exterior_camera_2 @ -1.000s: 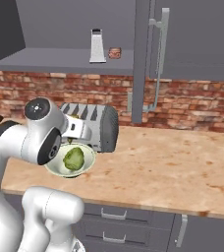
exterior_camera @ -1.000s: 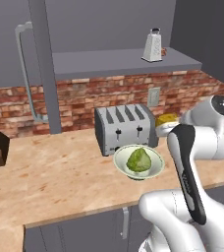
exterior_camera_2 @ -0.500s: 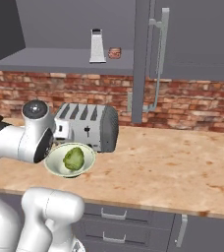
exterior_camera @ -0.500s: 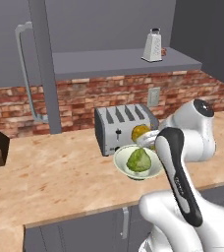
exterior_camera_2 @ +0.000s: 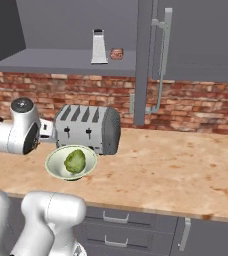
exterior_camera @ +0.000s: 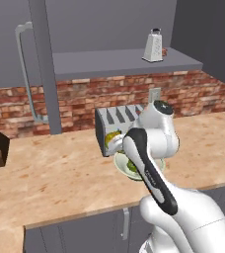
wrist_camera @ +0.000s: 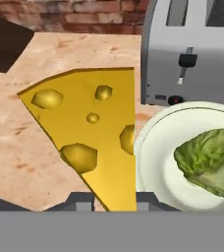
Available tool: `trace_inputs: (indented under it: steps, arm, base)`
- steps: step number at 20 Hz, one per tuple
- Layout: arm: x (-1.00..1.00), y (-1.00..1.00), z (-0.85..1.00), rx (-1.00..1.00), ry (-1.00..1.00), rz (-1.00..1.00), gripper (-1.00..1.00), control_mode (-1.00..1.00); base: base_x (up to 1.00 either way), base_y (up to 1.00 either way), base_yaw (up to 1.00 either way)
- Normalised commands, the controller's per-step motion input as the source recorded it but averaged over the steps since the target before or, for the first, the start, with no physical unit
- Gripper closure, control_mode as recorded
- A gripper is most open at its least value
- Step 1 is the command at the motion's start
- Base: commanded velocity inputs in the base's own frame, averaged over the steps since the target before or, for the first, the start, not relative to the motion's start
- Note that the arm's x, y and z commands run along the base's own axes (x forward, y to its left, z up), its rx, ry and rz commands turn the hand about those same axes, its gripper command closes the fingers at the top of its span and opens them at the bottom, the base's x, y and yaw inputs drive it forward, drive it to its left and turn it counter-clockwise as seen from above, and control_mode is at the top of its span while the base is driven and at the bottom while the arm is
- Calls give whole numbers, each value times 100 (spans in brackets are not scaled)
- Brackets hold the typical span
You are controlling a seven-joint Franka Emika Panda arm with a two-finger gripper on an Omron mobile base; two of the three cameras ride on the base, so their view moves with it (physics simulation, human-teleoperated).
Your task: Pick the cheese from the fridge and the cheese grater from the cabinet and place them next to the salad bowl.
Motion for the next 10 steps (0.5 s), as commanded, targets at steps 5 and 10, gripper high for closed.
trace_inputs:
  steps: [5,10]
  arm:
    - [32,69,-37,-4,23,0,100,-100]
    - [34,45,-66,-14,24,-2,100,-100]
  base:
    - [0,0,0]
    - [0,0,0]
